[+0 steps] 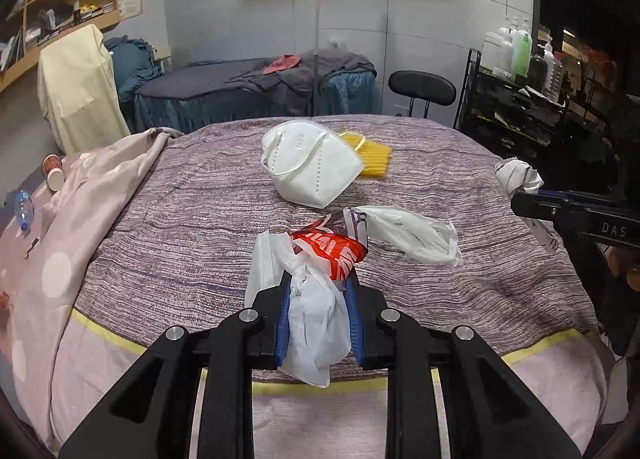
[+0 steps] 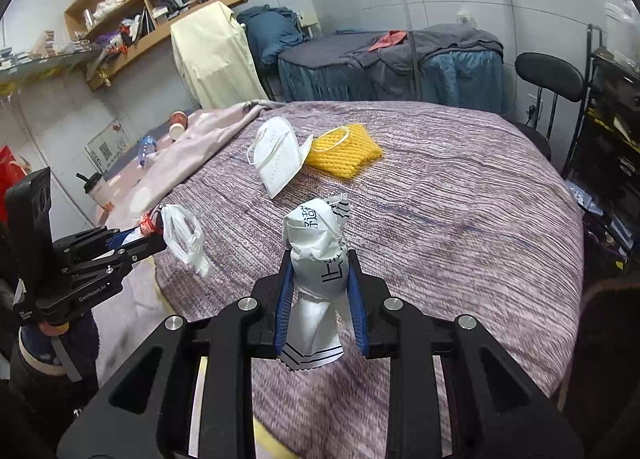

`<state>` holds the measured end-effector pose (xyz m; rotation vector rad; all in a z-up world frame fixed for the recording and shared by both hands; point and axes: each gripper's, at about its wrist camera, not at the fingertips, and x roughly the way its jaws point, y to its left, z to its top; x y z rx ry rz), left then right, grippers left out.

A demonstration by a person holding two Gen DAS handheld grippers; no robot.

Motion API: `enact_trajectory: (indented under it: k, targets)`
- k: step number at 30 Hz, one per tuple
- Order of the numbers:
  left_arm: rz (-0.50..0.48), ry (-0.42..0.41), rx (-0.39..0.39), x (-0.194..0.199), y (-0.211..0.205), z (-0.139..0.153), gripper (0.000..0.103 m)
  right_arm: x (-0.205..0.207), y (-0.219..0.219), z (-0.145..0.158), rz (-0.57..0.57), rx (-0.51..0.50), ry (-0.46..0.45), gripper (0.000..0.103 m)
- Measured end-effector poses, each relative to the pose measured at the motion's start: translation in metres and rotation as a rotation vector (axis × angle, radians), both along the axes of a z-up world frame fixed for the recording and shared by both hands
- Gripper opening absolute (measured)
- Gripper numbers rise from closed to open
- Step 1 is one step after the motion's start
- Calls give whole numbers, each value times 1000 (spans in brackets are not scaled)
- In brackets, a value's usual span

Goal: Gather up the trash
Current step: 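Carry the bag with the left gripper while the right carries the wrapper toward the bin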

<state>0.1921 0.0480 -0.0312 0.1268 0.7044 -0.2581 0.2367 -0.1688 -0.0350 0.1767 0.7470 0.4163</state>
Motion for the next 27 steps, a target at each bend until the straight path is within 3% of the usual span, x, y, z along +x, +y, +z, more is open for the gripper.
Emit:
enact_trajectory:
  k: [15,27]
  targets:
    - [-114,-45,-135,-50,-67,9,23,-97,-102,3,-204,42,-60,26]
    - [-268,-37,-216,-61,-147,8,23,-142,-197,-26,-455,43,-12,26]
